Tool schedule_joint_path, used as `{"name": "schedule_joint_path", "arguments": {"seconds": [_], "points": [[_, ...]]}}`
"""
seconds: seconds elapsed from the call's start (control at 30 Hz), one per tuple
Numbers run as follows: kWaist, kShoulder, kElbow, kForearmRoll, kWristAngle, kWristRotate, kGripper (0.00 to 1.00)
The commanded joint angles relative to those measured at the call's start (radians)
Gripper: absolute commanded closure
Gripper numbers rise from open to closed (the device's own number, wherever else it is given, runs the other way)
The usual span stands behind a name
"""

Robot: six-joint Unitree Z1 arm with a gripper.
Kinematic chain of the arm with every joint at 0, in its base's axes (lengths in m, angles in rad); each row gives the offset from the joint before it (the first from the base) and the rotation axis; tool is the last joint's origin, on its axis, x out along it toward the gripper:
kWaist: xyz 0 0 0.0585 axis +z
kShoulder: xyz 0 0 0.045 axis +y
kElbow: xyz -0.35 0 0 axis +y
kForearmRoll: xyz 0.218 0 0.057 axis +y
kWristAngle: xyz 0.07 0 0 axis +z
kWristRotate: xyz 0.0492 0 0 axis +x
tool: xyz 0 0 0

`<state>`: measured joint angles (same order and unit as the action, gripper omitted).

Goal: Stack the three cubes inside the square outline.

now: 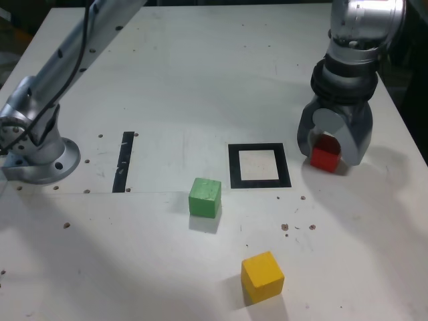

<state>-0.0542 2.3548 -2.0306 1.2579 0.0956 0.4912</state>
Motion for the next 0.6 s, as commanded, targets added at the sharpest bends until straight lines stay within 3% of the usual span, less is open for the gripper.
{"name": "schedule_joint_path", "arguments": {"seconds": [0.0,0.27,0.57], "points": [[-0.001,0.009,-0.014,0.014,-0.004,0.011,0.82],[-0.001,0.023,-0.062,0.105,0.012,0.029,0.86],[-0.001,0.013,-0.073,0.128,0.013,0.024,0.86]]}}
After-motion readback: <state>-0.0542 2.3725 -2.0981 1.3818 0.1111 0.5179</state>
